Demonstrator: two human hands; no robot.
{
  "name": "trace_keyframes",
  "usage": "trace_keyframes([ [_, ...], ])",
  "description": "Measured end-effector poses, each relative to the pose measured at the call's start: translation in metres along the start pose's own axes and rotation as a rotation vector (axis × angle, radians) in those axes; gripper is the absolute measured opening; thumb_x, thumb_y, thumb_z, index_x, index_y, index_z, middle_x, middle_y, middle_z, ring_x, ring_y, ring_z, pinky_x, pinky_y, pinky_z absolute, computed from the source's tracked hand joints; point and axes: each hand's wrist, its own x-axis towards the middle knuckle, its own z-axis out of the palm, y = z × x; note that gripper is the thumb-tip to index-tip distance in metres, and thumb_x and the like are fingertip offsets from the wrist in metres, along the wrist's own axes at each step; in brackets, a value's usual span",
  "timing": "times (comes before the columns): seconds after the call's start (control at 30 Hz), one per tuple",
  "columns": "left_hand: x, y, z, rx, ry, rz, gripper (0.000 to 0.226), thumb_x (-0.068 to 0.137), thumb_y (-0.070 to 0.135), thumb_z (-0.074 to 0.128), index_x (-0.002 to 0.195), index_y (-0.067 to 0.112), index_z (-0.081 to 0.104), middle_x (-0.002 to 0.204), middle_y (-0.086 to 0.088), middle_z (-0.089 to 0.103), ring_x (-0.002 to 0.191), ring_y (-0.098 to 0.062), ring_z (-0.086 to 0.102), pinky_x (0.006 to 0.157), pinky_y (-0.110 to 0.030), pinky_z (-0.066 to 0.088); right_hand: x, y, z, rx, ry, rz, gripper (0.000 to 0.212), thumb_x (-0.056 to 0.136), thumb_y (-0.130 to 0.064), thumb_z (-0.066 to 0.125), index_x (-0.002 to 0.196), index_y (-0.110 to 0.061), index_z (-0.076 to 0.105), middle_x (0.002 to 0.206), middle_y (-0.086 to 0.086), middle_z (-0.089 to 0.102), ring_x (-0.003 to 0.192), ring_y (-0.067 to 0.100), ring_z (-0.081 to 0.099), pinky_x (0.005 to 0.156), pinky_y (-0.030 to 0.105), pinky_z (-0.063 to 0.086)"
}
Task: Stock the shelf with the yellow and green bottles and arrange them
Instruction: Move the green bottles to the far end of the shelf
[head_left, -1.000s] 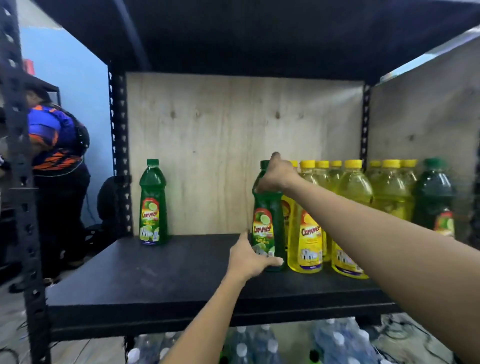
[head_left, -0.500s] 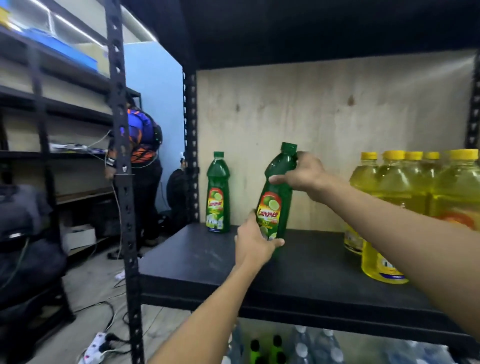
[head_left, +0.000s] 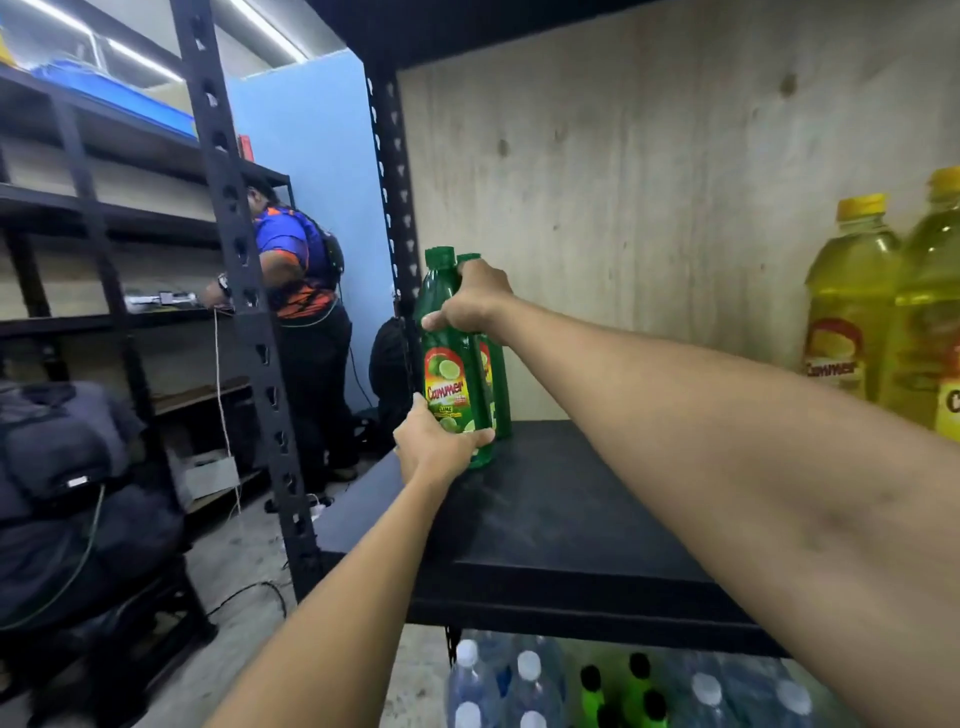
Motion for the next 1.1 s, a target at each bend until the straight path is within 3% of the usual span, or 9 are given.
trace_keyframes([
  [0.2, 0.008, -0.014, -0.006, 0.101, -0.023, 0.065, 0.069, 0.059, 0.053, 0.087, 0.115, 0.026, 0.058, 0.099, 0.009, 0.067, 0.094, -0.015, 0.061, 0.083, -0.031, 0.05, 0.003, 0.002, 0.006, -0.026, -0.007, 0.007, 0.087, 0.074, -0.035, 0.086, 0.144, -0.008, 0.041, 0.143, 0.011, 0.052, 0.128, 0.029, 0.054, 0.103, 0.037, 0.048],
  [0.4, -0.002, -0.012, -0.007, 0.06, -0.078, 0.059, 0.065, 0.07, 0.04, 0.086, 0.121, 0.02, 0.051, 0.094, 0.01, 0.061, 0.087, -0.011, 0.058, 0.073, -0.023, 0.041, -0.005, 0.001, 0.008, -0.013, -0.003, 0.018, 0.082, 0.075, -0.035, 0.085, 0.141, -0.006, 0.044, 0.137, 0.011, 0.056, 0.123, 0.029, 0.057, 0.1, 0.038, 0.05],
  [0.57, -0.029, 0.011, -0.027, 0.054, -0.179, -0.126, 0.102, 0.076, 0.025, 0.083, 0.153, 0.006, 0.02, 0.139, -0.007, 0.048, 0.125, -0.026, 0.049, 0.087, -0.03, 0.042, -0.042, 0.006, -0.031, 0.117, -0.116, 0.067, 0.075, 0.075, -0.032, 0.085, 0.136, -0.007, 0.05, 0.132, 0.008, 0.059, 0.121, 0.028, 0.058, 0.101, 0.042, 0.05],
  [0.63, -0.06, 0.028, -0.038, 0.048, -0.067, -0.004, 0.099, 0.079, 0.019, 0.078, 0.156, 0.014, 0.016, 0.142, -0.009, 0.04, 0.128, -0.026, 0.044, 0.094, -0.03, 0.038, -0.082, 0.013, -0.074, 0.14, -0.1, 0.025, 0.068, 0.075, -0.026, 0.085, 0.135, -0.011, 0.057, 0.132, 0.009, 0.061, 0.118, 0.025, 0.061, 0.102, 0.039, 0.051],
  [0.73, -0.114, 0.061, -0.047, -0.06, 0.057, 0.314, 0.07, 0.079, 0.016, 0.076, 0.139, 0.031, 0.045, 0.127, -0.004, 0.047, 0.114, -0.021, 0.052, 0.096, -0.03, 0.043, -0.164, 0.029, -0.159, 0.153, -0.105, -0.001, 0.034, 0.079, -0.021, 0.082, 0.112, -0.015, 0.073, 0.1, 0.002, 0.075, 0.088, 0.016, 0.069, 0.084, 0.032, 0.057],
  [0.8, -0.149, 0.088, -0.042, -0.175, -0.037, 0.431, 0.05, 0.079, 0.013, 0.077, 0.117, 0.04, 0.058, 0.116, 0.002, 0.057, 0.099, -0.015, 0.061, 0.087, -0.033, 0.055, -0.215, 0.049, -0.219, 0.138, 0.003, 0.049, 0.02, 0.082, -0.015, 0.079, 0.102, -0.013, 0.075, 0.085, 0.0, 0.074, 0.074, 0.012, 0.065, 0.07, 0.028, 0.053],
  [0.9, -0.21, 0.143, -0.018, -0.317, -0.248, 0.484, 0.034, 0.081, 0.009, 0.075, 0.098, 0.038, 0.068, 0.095, 0.014, 0.07, 0.084, -0.002, 0.068, 0.074, -0.015, 0.054, -0.275, 0.087, -0.313, 0.021, 0.351, 0.137, 0.012, 0.08, -0.012, 0.078, 0.091, -0.014, 0.076, 0.075, -0.001, 0.071, 0.065, 0.01, 0.062, 0.061, 0.024, 0.048],
  [1.0, -0.268, 0.202, 0.019, -0.395, -0.451, 0.509, 0.029, 0.08, 0.008, 0.076, 0.093, 0.033, 0.072, 0.085, 0.015, 0.074, 0.078, 0.001, 0.07, 0.074, -0.013, 0.053, -0.313, 0.127, -0.389, -0.215, 0.666, 0.246, 0.021, 0.074, -0.02, 0.079, 0.095, -0.021, 0.073, 0.081, -0.003, 0.069, 0.079, 0.014, 0.065, 0.07, 0.024, 0.047],
  [1.1, -0.315, 0.254, 0.068, -0.447, -0.667, 0.458, 0.033, 0.079, 0.006, 0.078, 0.093, 0.035, 0.071, 0.089, 0.012, 0.074, 0.081, -0.01, 0.073, 0.078, -0.032, 0.059, -0.323, 0.158, -0.441, -0.343, 0.715, 0.329, 0.041, 0.073, -0.025, 0.079, 0.112, -0.02, 0.065, 0.105, 0.005, 0.068, 0.105, 0.023, 0.063, 0.088, 0.032, 0.048],
])
